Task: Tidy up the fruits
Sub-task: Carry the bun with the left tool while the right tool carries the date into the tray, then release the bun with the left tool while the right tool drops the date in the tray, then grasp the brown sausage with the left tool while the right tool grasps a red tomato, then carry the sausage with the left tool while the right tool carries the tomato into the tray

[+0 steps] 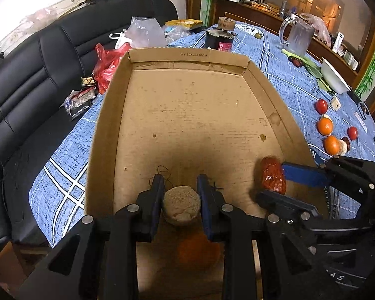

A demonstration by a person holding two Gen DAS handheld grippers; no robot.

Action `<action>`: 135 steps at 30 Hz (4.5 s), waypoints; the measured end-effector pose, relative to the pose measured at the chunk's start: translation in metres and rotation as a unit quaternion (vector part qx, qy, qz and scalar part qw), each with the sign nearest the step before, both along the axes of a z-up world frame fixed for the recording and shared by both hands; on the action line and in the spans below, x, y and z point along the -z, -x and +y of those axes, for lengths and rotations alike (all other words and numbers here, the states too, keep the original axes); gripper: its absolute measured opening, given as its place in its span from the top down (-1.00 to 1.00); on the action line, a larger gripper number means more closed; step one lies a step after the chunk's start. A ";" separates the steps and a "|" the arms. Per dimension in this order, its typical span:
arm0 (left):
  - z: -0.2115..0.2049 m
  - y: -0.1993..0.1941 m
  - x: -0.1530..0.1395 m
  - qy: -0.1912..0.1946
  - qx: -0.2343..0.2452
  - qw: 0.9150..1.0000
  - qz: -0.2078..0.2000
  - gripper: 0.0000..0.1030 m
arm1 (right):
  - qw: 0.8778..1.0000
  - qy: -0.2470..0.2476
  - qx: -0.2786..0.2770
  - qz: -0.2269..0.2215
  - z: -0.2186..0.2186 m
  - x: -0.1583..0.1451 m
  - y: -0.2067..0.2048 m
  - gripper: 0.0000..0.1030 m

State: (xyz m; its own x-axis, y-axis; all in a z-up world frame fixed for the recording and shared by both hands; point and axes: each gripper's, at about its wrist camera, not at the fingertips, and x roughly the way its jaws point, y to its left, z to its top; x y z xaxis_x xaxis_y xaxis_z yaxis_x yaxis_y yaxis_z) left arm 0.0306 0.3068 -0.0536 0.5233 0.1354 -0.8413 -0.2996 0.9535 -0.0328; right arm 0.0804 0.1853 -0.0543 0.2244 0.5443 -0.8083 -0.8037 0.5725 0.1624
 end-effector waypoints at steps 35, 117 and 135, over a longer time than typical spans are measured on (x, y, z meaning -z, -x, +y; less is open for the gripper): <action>-0.055 0.032 -0.046 -0.042 0.010 0.997 -0.057 -0.08 | 0.990 -0.068 0.121 -0.027 -0.154 -0.056 0.033 0.16; -0.190 -0.041 -0.011 0.001 0.141 0.989 -0.034 0.10 | 0.964 -0.078 0.253 -0.037 -0.250 -0.033 -0.053 0.43; -0.134 -0.009 -0.035 -0.004 0.080 0.994 -0.077 0.10 | 0.974 -0.089 0.202 -0.052 -0.201 -0.056 -0.017 0.43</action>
State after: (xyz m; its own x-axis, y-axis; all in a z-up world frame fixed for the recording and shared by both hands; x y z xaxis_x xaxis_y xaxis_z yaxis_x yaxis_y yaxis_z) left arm 0.0401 0.1724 -0.0183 0.6606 0.0469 -0.7493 -0.1360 0.9890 -0.0580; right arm 0.0978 -0.0158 0.0021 0.5249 0.5246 -0.6703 -0.5360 0.8155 0.2185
